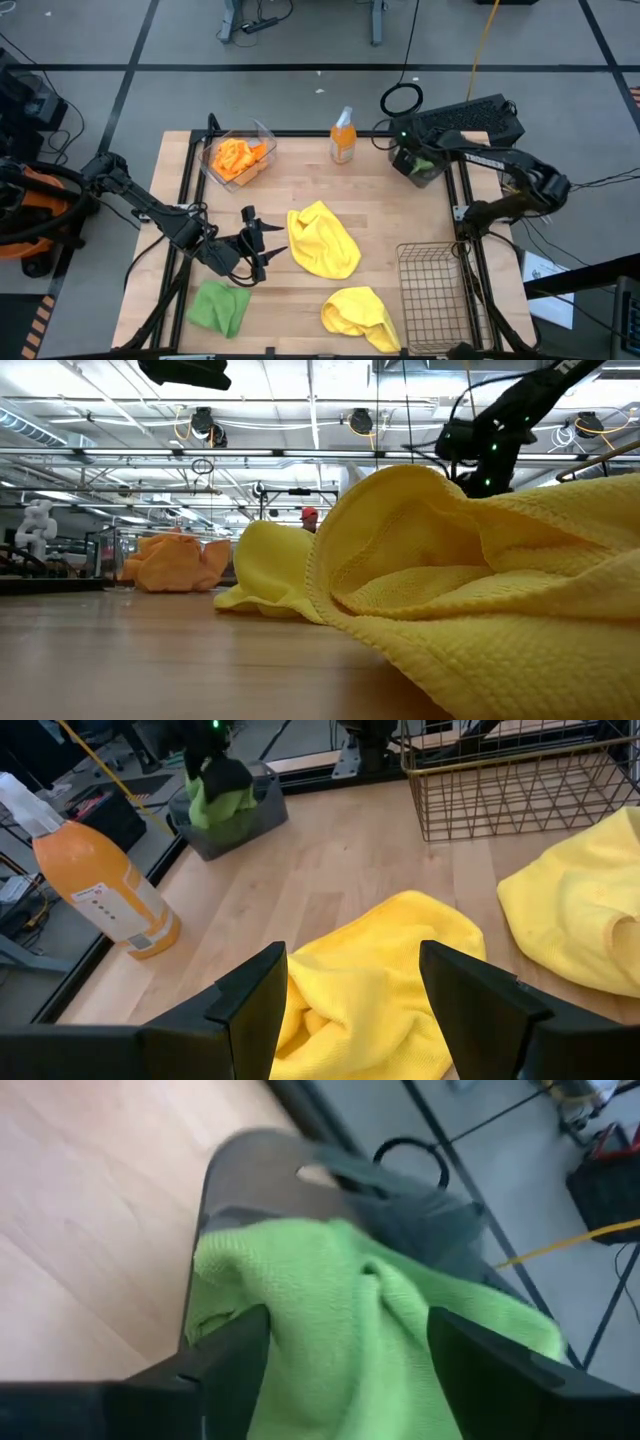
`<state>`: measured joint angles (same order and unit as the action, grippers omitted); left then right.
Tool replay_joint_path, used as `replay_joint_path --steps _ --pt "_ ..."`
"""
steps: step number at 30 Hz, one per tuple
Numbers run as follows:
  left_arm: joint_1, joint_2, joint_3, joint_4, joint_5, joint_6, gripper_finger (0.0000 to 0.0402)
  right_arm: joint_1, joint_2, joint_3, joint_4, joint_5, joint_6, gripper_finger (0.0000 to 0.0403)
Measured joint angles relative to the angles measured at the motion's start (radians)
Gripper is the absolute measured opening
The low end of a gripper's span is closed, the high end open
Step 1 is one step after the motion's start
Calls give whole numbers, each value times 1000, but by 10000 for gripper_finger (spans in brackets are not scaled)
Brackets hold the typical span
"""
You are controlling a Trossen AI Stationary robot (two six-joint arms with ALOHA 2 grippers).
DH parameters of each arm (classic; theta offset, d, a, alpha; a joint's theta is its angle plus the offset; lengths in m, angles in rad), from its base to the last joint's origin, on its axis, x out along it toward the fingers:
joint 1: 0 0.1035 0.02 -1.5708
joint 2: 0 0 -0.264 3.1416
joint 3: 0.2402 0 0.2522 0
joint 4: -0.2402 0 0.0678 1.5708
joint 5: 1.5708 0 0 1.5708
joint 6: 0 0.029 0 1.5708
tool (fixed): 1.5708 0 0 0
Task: Sort microfiber towel by color & place in baskets
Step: Put the top green microfiber cloth into the black bin
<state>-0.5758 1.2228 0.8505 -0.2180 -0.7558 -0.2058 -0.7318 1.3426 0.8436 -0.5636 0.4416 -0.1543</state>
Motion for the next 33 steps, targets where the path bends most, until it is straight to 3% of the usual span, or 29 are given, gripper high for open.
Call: replay_joint_path --steps 5,8,13,17,19,22,33 --pt "0 0 0 0 0 0 235 7 -112 0 -27 -2 6 268" --pt "0 0 0 0 0 -2 235 4 -148 0 -86 -3 66 242" --pt "0 0 0 16 0 0 235 -28 -147 0 -201 -14 174 139" --pt "0 0 0 29 0 0 235 -46 -131 0 -220 -202 204 39" --pt "0 0 0 28 5 0 235 -45 -132 0 -205 -283 220 11" --pt "0 0 0 28 24 0 235 -44 -141 0 -188 -311 272 27" --pt "0 0 0 26 26 2 235 -24 -137 0 -197 -283 317 178"
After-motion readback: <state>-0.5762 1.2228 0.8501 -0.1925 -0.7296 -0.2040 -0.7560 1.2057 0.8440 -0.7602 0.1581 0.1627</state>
